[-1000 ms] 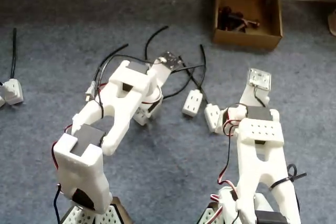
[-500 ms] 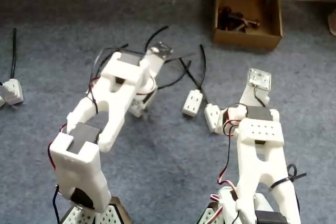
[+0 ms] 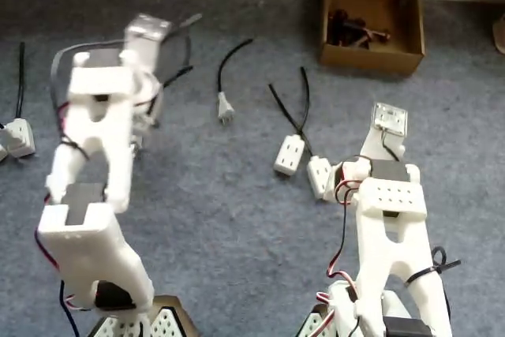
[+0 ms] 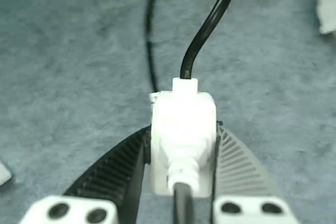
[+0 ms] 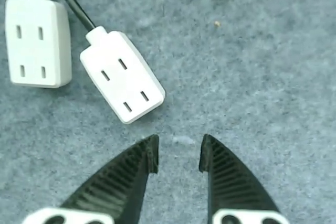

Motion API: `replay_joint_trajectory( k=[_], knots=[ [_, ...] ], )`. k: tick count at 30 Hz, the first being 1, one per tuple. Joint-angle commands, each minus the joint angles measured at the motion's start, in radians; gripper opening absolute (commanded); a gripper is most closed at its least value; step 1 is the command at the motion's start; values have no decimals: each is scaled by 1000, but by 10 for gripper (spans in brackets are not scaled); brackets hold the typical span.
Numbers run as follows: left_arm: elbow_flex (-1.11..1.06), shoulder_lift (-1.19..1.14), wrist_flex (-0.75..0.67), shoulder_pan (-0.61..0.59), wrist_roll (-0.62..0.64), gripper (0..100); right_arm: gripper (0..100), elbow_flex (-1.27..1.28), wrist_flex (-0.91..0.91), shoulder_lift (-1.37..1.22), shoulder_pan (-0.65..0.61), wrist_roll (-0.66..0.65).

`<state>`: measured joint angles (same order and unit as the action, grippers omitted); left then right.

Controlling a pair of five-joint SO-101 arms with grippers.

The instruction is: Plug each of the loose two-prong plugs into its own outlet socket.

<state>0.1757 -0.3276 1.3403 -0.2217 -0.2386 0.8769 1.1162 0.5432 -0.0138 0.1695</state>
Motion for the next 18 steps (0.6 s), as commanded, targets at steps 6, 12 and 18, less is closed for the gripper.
replay_joint_trajectory(
  k=[6,12,18],
  knots=[
    [58,8,-120,-199,5,4,135,-5,-16,30,12,-15],
    [127,-128,-186,-272,5,5,135,-5,-16,27,12,-15],
    [315,-309,-181,-340,6,5,135,-5,-16,27,12,-15]
  ],
)
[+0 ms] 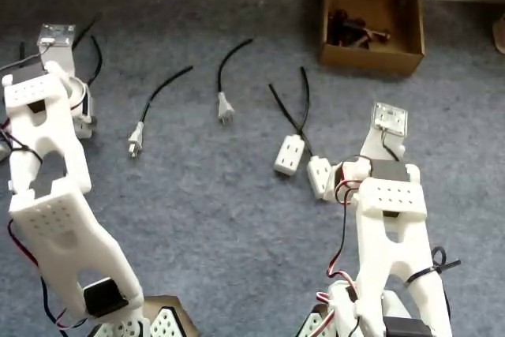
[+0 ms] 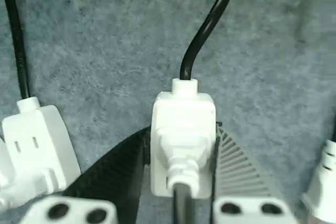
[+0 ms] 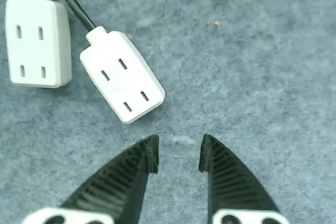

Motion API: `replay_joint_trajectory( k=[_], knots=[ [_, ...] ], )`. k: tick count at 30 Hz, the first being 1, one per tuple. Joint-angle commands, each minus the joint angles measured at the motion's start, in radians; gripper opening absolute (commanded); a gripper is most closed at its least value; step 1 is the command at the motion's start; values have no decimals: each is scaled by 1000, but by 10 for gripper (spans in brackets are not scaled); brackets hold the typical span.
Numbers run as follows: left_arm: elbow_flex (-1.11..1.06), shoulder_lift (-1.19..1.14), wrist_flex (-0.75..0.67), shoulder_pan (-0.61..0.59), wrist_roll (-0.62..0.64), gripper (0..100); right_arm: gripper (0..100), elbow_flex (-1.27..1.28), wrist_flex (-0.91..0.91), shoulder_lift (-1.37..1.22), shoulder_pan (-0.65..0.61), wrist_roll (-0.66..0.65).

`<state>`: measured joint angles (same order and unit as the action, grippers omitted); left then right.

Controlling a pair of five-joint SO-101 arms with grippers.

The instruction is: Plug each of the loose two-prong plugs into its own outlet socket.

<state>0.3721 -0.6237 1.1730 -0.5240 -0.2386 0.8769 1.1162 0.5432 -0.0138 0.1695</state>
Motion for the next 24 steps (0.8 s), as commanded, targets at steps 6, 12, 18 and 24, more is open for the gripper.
replay_joint_trajectory(
  k=[6,12,18,24],
  knots=[
    [266,-107,28,-91,8,5,135,-5,-16,25,12,-15],
    [355,-186,54,-127,11,7,135,-5,-16,25,12,-15],
    [398,-216,94,-137,11,11,135,-5,-18,25,12,-15],
    [469,-216,204,-137,12,197,135,-5,-18,25,12,-15]
  ],
)
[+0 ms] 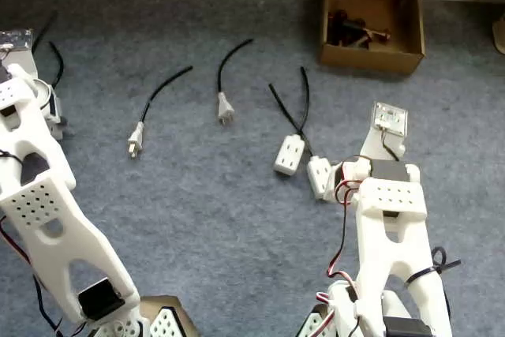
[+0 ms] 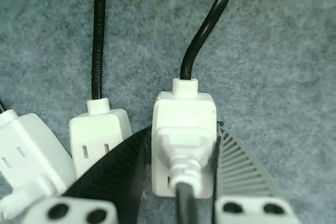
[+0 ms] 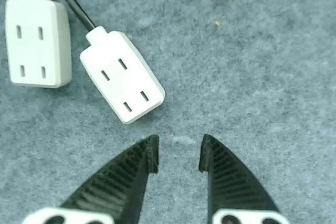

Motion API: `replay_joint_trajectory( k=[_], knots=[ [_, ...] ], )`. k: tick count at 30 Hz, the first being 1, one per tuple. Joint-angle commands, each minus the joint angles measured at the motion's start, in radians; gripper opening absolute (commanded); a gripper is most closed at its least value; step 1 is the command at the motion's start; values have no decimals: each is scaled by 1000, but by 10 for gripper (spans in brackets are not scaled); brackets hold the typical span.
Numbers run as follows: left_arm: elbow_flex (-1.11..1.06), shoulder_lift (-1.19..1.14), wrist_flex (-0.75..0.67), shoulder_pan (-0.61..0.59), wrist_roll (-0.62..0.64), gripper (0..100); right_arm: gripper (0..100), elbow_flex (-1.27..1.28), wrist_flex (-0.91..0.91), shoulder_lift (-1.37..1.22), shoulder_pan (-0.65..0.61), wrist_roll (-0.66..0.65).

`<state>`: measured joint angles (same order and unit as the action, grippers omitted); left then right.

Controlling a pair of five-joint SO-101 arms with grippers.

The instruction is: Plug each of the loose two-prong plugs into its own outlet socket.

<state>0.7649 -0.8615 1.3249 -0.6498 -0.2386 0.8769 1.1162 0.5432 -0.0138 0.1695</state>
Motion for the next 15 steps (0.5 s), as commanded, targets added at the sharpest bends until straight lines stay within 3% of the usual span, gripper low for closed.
replay_joint_trajectory(
  k=[1,15],
  knots=[
    [88,22,71,-12,20,216,135,-5,-18,25,12,-15],
    [133,24,163,-27,32,229,135,-5,-18,25,10,-17]
  ],
)
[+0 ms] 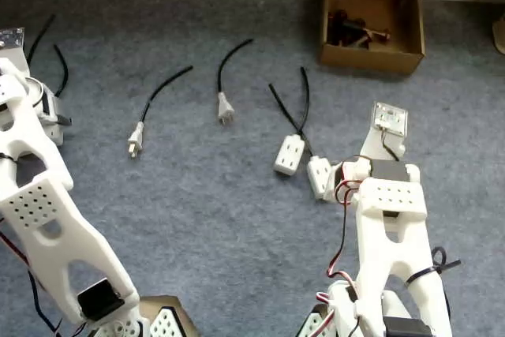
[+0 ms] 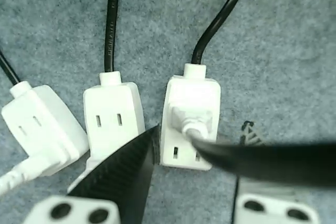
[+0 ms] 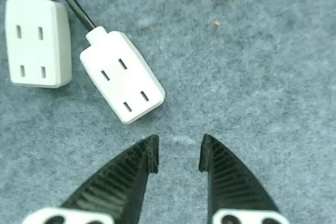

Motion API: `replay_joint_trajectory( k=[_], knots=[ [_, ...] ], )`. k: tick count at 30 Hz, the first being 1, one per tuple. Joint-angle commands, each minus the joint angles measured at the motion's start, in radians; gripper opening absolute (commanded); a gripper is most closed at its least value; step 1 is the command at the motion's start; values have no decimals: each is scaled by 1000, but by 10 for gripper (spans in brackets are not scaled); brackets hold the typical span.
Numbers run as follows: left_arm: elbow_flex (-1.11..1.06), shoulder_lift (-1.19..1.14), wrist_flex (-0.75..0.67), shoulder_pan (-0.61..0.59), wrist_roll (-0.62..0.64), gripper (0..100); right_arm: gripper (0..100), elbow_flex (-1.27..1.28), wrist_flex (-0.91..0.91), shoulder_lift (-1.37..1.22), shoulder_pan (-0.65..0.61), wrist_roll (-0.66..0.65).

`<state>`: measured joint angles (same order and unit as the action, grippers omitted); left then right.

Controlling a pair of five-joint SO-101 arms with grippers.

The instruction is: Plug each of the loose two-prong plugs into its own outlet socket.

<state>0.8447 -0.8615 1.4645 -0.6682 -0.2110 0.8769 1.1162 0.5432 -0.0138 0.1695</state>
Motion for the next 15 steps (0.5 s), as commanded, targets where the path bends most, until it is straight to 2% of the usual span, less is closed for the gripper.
replay_joint_trajectory(
  k=[1,6,11,15],
  knots=[
    [53,24,32,-8,5,229,135,-5,-18,25,10,-17],
    [99,24,110,-8,5,229,135,-5,-18,25,10,-17],
    [254,24,275,-2,5,229,135,-5,-18,25,10,-17],
    [288,24,298,-2,5,226,135,-5,-18,25,10,-17]
  ],
)
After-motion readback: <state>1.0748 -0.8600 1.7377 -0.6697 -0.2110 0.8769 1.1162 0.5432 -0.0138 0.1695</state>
